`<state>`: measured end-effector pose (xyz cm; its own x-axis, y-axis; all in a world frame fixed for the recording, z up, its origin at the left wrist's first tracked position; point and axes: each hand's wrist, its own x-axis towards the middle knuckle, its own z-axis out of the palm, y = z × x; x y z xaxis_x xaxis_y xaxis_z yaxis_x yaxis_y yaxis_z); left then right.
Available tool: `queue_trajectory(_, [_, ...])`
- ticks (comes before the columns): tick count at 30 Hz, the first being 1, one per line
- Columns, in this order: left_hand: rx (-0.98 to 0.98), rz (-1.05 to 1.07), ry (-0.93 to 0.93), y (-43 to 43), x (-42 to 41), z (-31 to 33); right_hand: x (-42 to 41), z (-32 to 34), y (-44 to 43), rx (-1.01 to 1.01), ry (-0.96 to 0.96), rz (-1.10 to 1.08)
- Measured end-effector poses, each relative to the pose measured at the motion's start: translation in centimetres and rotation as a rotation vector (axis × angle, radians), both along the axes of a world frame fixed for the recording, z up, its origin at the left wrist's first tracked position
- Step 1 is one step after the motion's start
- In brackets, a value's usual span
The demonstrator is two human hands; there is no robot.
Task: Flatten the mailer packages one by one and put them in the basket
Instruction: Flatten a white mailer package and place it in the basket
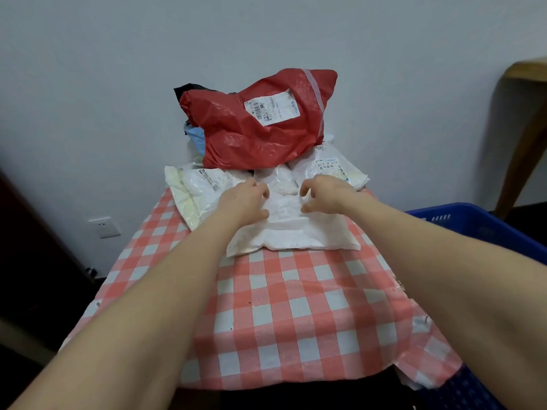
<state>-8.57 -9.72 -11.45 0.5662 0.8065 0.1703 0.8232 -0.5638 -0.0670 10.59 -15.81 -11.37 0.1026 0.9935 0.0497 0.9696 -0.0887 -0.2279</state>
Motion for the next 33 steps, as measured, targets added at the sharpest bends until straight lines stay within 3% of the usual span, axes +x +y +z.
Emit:
queue_trajectory(6, [-0.125,0.044,0.137,0.7,0.7,-1.4,-0.8,-1.4,0.3,-0.122,-0.091,-0.016])
queue_trajectory(18, [-0.054,0.041,0.147,1.7,2.0,-2.4,-0.6,-2.9,1.8,-0.126,-0.152,-0.034])
queue_trajectory(24, [0.094,-0.018,0.114,0.8,2.5,-2.8,-0.6,-2.1,1.4,-0.124,-0.196,0.011])
queue_trajectory(27, [0.05,-0.02,0.141,0.7,2.5,-1.6,-0.1,-0.6,1.1,-0.198,-0.162,0.025])
queue_trajectory(29, [-0.012,0.005,0.094,0.9,2.4,-0.6,0.4,0.4,0.9,-0.22,-0.091,0.016])
queue_trajectory(33, [0.01,0.04,-0.138,2.0,2.1,0.4,0.7,1.3,1.4,-0.038,0.073,-0.056])
